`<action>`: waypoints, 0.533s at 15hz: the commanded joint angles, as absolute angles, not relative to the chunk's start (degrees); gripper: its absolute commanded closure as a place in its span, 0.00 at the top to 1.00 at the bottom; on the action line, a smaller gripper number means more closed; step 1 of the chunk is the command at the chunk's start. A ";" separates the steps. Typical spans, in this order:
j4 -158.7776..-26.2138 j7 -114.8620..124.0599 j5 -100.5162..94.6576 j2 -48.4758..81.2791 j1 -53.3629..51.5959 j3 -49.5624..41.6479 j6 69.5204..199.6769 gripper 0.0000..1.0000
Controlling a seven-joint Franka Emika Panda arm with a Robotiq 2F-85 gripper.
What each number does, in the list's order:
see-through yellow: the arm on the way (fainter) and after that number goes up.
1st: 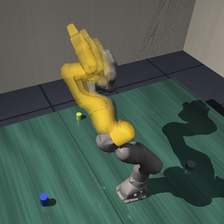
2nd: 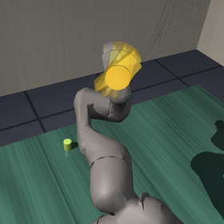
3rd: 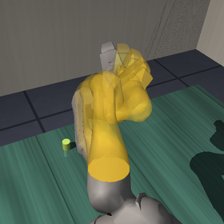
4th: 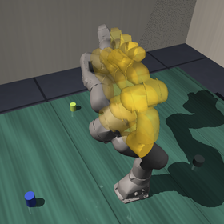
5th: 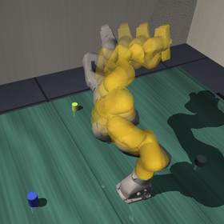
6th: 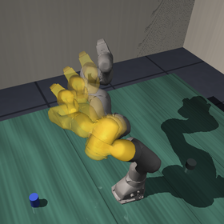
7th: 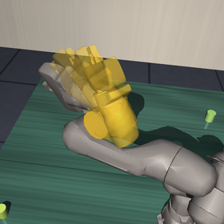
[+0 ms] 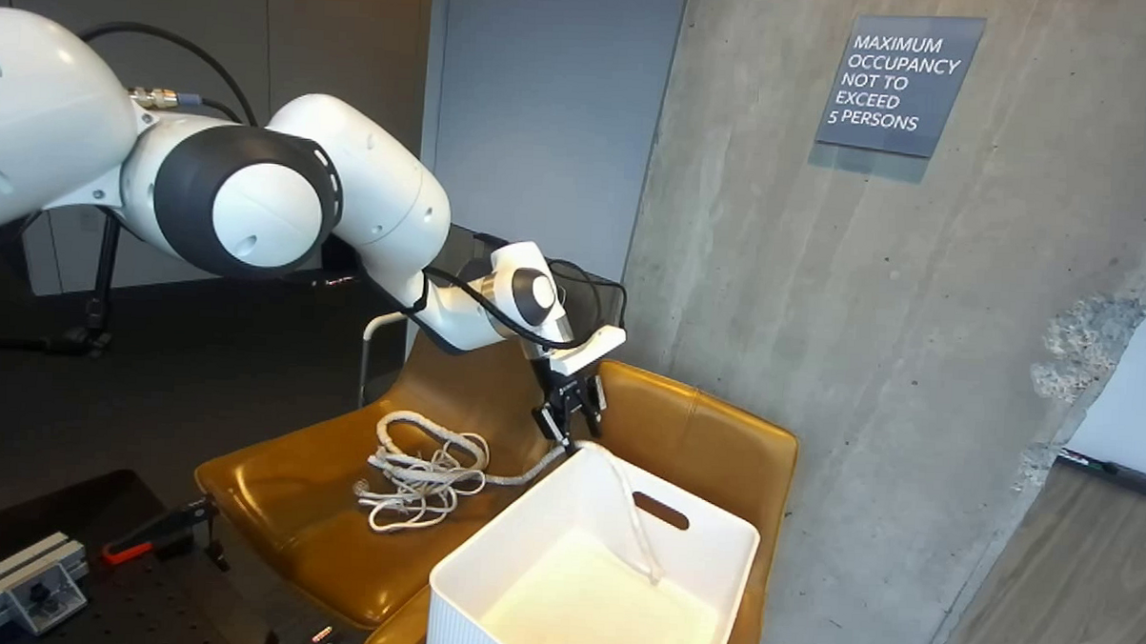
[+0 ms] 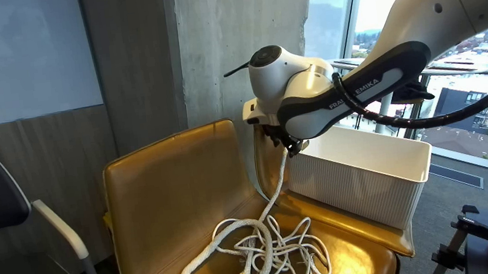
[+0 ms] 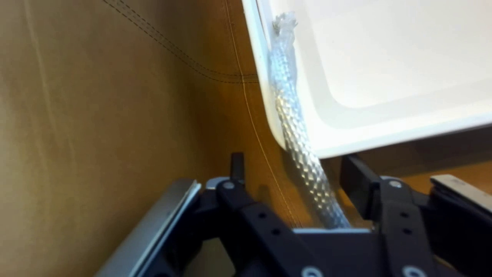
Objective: Put the pieces of rope into the white object, then take them out
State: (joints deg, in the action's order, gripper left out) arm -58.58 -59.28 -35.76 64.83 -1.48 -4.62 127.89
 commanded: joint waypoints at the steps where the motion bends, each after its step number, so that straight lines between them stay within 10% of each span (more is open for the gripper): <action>1: -53.81 -60.80 -34.24 67.14 -1.67 -5.05 126.26 0.35; 8: -49.47 -59.46 -30.11 67.08 -0.42 -5.62 121.98 0.00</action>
